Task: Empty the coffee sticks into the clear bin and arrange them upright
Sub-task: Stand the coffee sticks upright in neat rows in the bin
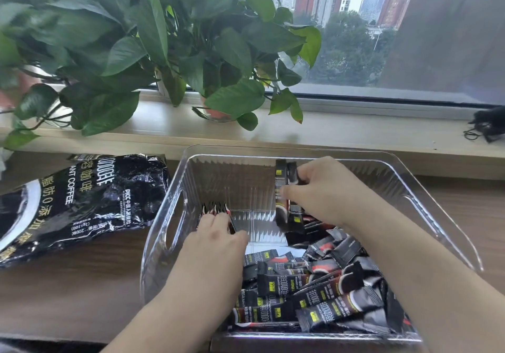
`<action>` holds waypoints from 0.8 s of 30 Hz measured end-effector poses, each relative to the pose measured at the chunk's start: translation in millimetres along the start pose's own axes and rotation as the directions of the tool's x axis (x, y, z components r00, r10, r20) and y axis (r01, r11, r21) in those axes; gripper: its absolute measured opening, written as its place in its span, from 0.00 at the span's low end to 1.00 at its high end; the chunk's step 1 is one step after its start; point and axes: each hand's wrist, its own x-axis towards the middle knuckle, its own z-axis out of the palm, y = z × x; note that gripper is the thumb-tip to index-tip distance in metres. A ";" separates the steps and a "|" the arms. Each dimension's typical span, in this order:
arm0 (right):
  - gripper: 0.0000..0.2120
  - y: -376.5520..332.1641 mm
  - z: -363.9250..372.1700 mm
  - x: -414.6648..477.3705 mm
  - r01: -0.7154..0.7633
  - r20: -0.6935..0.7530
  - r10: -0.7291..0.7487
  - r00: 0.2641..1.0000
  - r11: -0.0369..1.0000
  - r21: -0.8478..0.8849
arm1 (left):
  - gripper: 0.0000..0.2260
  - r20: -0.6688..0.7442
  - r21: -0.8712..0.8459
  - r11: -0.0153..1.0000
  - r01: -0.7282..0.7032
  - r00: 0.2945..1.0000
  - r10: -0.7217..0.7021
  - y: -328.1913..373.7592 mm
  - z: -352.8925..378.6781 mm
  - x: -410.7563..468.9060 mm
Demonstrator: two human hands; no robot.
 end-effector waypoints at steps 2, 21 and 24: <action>0.16 -11.0 11.4 8.2 -0.069 0.099 0.073 0.992 0.997 -0.035 | 0.18 0.037 0.033 0.999 0.010 0.999 -0.012 -3.0 2.0 0.4; 0.14 -11.7 77.4 32.2 -0.229 0.332 0.165 0.929 0.960 0.161 | 0.18 -0.079 -0.126 0.992 0.003 0.997 -0.013 -10.4 15.1 0.2; 0.10 -13.3 80.4 32.0 -0.239 0.308 0.179 0.934 0.956 0.169 | 0.18 -0.109 -0.161 0.986 -0.047 0.994 0.030 -7.7 14.8 -0.3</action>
